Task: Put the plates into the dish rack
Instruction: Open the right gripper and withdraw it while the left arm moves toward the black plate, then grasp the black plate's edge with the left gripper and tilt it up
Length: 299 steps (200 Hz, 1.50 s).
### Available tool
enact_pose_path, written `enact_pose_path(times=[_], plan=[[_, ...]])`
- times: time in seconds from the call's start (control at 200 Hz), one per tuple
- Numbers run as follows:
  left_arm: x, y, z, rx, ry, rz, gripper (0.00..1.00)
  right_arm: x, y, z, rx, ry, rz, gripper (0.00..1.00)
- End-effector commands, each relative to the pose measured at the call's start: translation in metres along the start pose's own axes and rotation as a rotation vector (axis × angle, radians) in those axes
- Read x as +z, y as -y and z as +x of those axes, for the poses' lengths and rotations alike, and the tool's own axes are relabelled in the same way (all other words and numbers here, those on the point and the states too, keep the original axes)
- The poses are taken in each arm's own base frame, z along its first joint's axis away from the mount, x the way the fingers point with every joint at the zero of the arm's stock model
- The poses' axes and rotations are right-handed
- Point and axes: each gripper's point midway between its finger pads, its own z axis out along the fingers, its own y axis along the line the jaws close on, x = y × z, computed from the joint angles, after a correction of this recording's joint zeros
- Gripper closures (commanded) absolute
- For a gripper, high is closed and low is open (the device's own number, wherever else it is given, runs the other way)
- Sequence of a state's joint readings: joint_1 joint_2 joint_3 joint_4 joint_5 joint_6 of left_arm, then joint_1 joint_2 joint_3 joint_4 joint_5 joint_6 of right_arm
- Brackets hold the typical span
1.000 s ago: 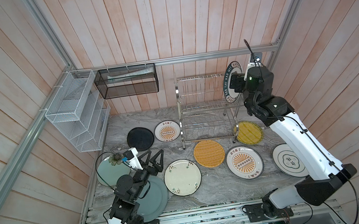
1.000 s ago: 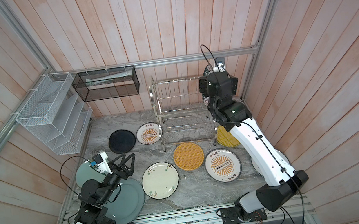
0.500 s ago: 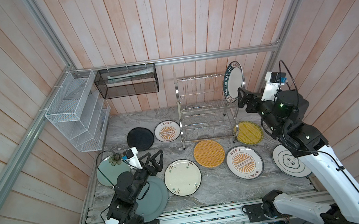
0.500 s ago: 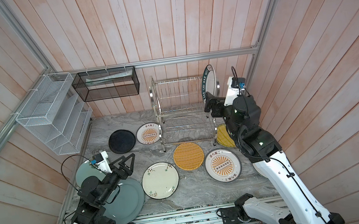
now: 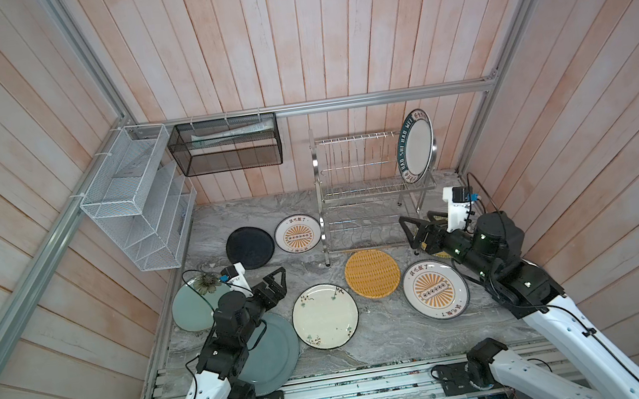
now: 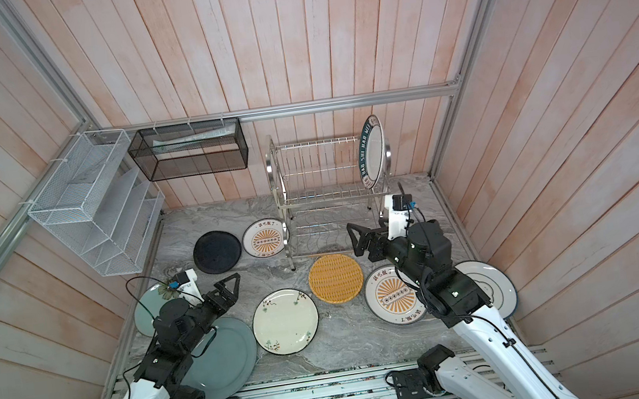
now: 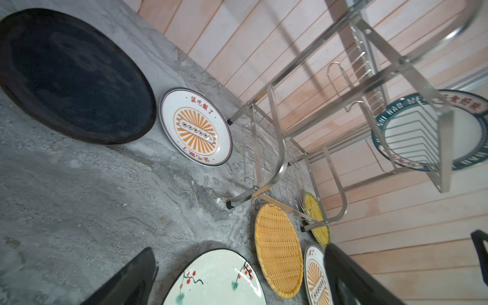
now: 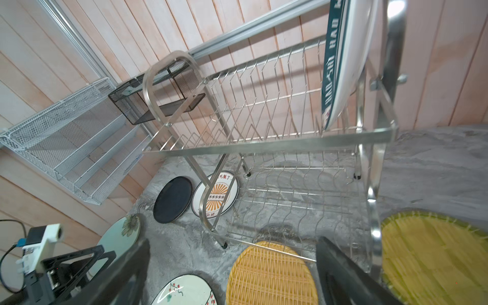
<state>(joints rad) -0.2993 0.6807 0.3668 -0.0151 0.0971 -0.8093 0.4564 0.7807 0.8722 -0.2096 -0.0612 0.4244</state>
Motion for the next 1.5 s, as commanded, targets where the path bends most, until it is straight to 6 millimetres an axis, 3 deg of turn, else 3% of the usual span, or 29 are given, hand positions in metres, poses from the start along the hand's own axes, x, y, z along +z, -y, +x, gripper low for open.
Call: enact_pose_path(times=[0.0,0.11,0.445,0.785,1.14,1.305,1.49], plan=[[0.007,-0.003,-0.014,-0.046,-0.014,-0.023,0.0,0.004,-0.013,0.015,0.059,-0.008,-0.108,0.02],[0.02,-0.032,-0.021,-0.097,-0.033,-0.133,0.0,0.011,-0.009,0.037,0.082,-0.048,-0.124,0.02],[0.06,-0.084,-0.06,-0.096,0.008,-0.342,0.01,0.015,-0.004,0.073,0.132,-0.101,-0.165,0.02],[0.101,-0.148,-0.098,0.017,-0.022,-0.504,0.04,0.019,-0.002,0.094,0.16,-0.134,-0.197,0.02],[0.141,-0.204,-0.116,0.068,-0.122,-0.548,0.07,0.023,-0.005,0.102,0.164,-0.158,-0.226,0.02],[0.157,-0.199,-0.123,0.056,-0.14,-0.459,0.13,0.026,-0.007,0.107,0.17,-0.175,-0.241,0.02],[0.17,-0.209,-0.121,0.042,-0.208,-0.482,0.13,0.027,-0.008,0.111,0.179,-0.186,-0.253,0.02]])
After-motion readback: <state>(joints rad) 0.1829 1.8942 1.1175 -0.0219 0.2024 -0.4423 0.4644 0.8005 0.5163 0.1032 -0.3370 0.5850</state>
